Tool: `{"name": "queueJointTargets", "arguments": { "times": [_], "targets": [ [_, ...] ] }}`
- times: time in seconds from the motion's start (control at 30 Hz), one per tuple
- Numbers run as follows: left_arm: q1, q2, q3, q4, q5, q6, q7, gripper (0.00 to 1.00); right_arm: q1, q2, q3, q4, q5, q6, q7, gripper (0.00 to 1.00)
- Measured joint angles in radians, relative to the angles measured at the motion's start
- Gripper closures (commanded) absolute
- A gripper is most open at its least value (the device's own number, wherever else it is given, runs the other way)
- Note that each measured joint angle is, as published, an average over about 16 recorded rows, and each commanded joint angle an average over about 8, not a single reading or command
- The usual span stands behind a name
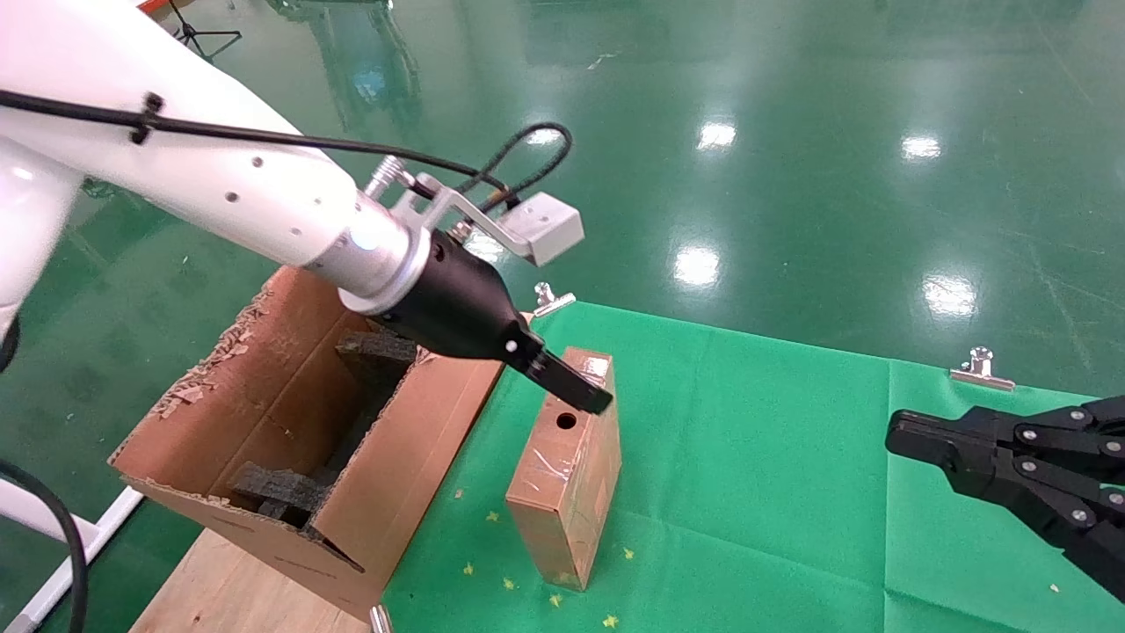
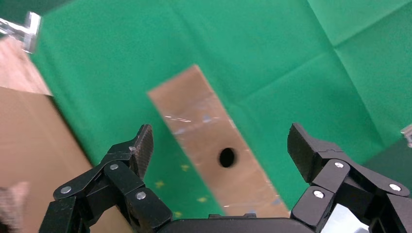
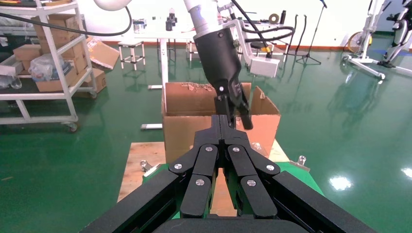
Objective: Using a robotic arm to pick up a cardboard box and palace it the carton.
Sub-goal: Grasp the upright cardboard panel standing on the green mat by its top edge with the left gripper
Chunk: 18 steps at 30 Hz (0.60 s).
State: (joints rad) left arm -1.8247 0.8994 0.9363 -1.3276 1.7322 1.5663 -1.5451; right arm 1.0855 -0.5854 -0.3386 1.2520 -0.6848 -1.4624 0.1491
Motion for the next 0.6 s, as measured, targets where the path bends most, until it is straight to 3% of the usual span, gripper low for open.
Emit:
{"name": "queueJointTargets", "arguments": {
  "times": [0.6],
  "targets": [
    [0.021, 0.052, 0.132, -0.003, 0.040, -0.039, -0.113, 0.00, 0.000, 0.000, 0.000, 0.000, 0.000, 0.000, 0.000, 1.00]
  ]
}}
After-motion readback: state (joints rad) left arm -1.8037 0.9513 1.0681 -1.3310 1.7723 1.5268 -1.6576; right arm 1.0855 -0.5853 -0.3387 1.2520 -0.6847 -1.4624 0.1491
